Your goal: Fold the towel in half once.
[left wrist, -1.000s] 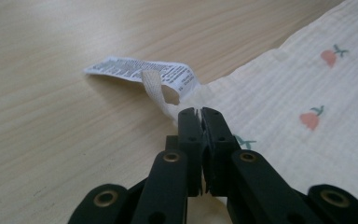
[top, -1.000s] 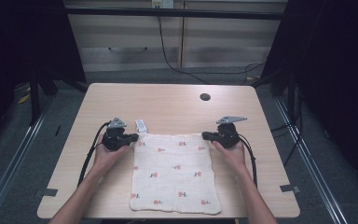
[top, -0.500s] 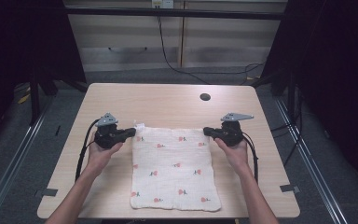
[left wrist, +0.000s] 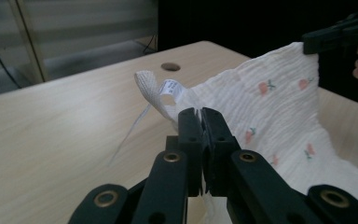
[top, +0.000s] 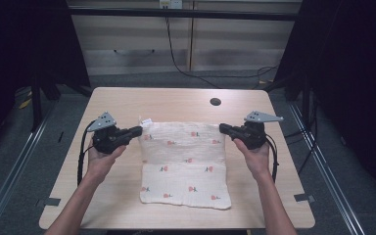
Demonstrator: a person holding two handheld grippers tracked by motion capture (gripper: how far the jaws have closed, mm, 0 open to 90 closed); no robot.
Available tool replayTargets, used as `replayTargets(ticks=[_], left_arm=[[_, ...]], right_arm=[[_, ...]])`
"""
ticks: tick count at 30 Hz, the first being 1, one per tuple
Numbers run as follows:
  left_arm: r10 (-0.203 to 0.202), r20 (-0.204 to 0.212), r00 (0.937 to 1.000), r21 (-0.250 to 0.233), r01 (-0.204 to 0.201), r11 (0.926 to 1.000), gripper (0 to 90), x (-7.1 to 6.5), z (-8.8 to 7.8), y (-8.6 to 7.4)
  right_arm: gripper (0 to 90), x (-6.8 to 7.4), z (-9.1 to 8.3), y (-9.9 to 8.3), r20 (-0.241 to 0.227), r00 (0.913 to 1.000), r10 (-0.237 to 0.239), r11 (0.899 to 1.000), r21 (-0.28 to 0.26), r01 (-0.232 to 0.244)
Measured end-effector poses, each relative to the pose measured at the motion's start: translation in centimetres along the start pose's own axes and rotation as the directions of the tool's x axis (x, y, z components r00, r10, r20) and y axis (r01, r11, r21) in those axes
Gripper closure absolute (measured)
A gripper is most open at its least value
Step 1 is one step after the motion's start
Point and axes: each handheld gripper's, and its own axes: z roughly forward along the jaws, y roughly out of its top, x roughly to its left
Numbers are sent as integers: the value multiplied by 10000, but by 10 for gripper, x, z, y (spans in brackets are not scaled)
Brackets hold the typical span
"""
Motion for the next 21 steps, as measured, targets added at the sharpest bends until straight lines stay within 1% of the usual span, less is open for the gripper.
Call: replayTargets(ticks=[2, 3, 4, 5, 7, 9, 11, 12, 13, 15, 16, 18, 19, 20, 21], left_arm=[[268, -17, 9996, -147, -268, 9995, 875, -6, -2, 4], [379, -71, 9993, -27, -380, 9993, 873, -7, -2, 4], [433, -157, 9989, 106, -432, 9990, 873, -7, -1, 3], [323, -82, 9994, 214, -321, 9993, 873, -5, 2, 0], [208, -155, 9997, 455, -201, 9988, 873, -2, 7, -7], [-8, -104, 9999, 632, 15, 9980, 874, 0, 10, -14], [18, -137, 9999, 837, -6, 9965, 874, -2, 12, -17], [22, -47, 10000, 873, -18, 9962, 873, -5, 10, -18], [81, 42, 10000, 890, -85, 9960, 874, -9, 9, -18], [395, 103, 9992, 1003, -404, 9941, 874, -17, 5, -18], [453, 115, 9989, 1024, -462, 9937, 873, -19, 3, -18], [568, 139, 9983, 1113, -580, 9921, 873, -24, -2, -21], [530, 192, 9984, 1173, -549, 9916, 873, -25, -4, -24], [598, 195, 9980, 1346, -619, 9890, 872, -26, -6, -28], [723, 102, 9973, 1531, -730, 9855, 872, -27, -7, -32]], right_arm=[[876, 3, -8, 6, -4, 9999, -159, 9996, -220, 159], [876, 4, -12, 8, 10, 9997, -240, 9994, -267, 240], [876, 4, -13, 8, 2, 9997, -224, 9994, -282, 224], [876, 4, -14, 8, -23, 9999, -153, 9995, -271, 152], [876, 3, -13, 5, 30, 9998, -175, 9998, -57, 175], [876, 2, -10, -1, 41, 9999, -100, 9997, 207, 99], [875, 3, -9, -5, 99, 9999, -91, 9987, 507, 86], [875, 4, -9, -6, 157, 9996, -218, 9976, 667, 207], [875, 6, -11, -7, 135, 9996, -231, 9971, 722, 221], [875, 10, -16, -7, 67, 9994, -347, 9966, 755, 341], [875, 13, -19, -7, 25, 9991, -431, 9965, 724, 428], [875, 18, -23, -9, -160, 9989, -451, 9965, 704, 461], [875, 21, -25, -13, -248, 9989, -394, 9962, 767, 412], [875, 23, -25, -16, -336, 9987, -390, 9946, 947, 421], [875, 25, -25, -20, -306, 9983, -500, 9915, 1184, 533]])
